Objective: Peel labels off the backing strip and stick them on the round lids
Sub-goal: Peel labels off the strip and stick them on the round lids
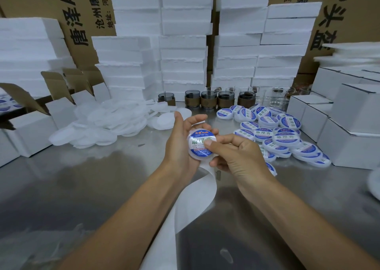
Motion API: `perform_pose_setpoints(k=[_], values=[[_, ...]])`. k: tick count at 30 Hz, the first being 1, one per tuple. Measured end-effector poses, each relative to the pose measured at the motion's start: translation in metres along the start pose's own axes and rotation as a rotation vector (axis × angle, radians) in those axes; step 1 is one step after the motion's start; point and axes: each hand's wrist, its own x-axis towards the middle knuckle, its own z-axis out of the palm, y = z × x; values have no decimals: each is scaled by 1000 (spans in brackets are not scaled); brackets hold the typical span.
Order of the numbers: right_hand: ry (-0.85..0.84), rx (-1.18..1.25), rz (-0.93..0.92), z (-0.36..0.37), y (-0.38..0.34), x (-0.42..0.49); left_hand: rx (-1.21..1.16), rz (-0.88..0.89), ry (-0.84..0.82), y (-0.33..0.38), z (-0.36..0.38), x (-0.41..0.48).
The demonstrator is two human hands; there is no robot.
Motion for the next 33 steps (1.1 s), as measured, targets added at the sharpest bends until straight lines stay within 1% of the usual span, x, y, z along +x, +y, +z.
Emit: perform_pose_setpoints(k=[22,27,33], values=[[44,-59,35,1,0,2,41,25,7,-1,4,-2],[26,-22,58,0,0,0,179,107,-24,-4,6,-4],[42,-1,98,0,1,1,283,125,-72,-4,3,-6]])
